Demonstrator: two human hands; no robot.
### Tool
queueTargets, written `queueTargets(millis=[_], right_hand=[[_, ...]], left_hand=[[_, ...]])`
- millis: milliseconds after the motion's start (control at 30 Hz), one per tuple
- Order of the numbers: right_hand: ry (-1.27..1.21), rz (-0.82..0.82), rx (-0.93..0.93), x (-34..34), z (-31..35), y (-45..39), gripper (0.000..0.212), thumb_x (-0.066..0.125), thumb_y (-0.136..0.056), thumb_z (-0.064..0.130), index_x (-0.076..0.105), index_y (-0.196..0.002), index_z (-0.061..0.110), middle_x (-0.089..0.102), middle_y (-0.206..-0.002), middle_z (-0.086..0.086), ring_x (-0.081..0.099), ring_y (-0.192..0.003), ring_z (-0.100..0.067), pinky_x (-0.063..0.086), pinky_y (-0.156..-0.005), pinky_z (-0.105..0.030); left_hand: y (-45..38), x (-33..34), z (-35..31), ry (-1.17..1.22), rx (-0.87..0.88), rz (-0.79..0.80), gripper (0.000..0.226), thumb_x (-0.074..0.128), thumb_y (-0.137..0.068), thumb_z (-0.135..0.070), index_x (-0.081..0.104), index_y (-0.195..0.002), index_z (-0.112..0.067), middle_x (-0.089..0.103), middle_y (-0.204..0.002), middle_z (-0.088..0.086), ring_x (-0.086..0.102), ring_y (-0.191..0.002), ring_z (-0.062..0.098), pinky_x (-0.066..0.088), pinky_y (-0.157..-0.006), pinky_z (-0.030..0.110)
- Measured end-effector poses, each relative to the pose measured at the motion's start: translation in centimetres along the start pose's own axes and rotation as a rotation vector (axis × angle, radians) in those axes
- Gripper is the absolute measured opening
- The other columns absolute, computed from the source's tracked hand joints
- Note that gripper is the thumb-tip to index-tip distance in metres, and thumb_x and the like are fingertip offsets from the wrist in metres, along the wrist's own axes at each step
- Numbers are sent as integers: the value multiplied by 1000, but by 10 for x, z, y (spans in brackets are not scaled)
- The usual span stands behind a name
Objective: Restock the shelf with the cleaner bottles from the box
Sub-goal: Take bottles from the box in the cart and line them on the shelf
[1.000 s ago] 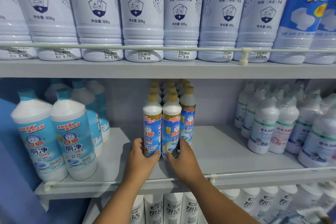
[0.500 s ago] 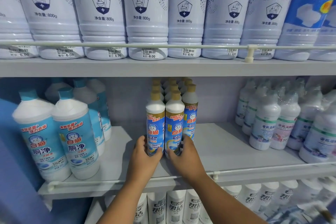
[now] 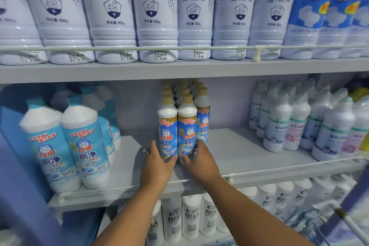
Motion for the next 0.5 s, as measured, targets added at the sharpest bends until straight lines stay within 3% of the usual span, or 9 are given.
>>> queueTargets(millis=[33,133,200,267,367,433,500], right_hand=[[56,8,-1,-2,3,4,57,71,-86,41,45,-134,24,61,-125,4,62,-111,-14,55,-94,-37],[239,60,-48,-11,6,26,57,63,-92,41,42,-139,18,59,-127,-5,60,-114,-23,51,-95,-37],[428,95,-139,-19,4,44,59,56,-94,43,41,-143,12,56,-133,-10,55,-120,-28,46,-102,-38],[563,111,-194,-31,-4,61,65,51,-94,45,41,-146,7,49,-143,-13,48,-129,-32,37,-110,-41],[656,179,-205,-49,-25,89,71,43,-98,49,27,-155,10,26,-162,-13,23,-150,-31,17,-122,-44],[673,243,-223,-63,-39,111,73,39,-102,49,16,-160,12,6,-168,-10,3,-155,-29,5,-125,-45],[686,282,-248,-77,-54,134,73,38,-103,49,11,-161,13,-1,-169,-9,-2,-156,-28,3,-125,-44]], left_hand=[[6,-3,-5,-69,7,2,82,79,-77,-44,37,-144,-17,54,-132,10,59,-117,31,53,-88,44],[30,-11,-14,-274,62,1,60,72,-81,-48,51,-130,-18,59,-124,9,57,-114,28,49,-90,38],[48,-8,-15,-414,88,31,61,62,-88,-52,49,-137,-18,55,-136,12,49,-126,29,42,-103,39],[70,-2,-15,-533,108,83,69,50,-95,-55,35,-152,-20,35,-156,16,30,-144,33,25,-118,41],[106,3,-27,-610,176,111,69,41,-98,-57,22,-158,-28,9,-166,11,6,-153,29,6,-124,40],[130,8,-33,-654,213,109,67,40,-99,-57,20,-158,-32,4,-167,7,0,-154,26,4,-125,42],[155,15,-35,-674,231,112,68,41,-98,-57,21,-158,-32,5,-167,7,0,-154,26,6,-125,43]])
Point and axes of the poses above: each hand's wrist, its own y-axis away from the middle knuckle, its own x-axis out of the palm, z = x × y, the point moved 10 cm from there along -y, towards the middle knuckle
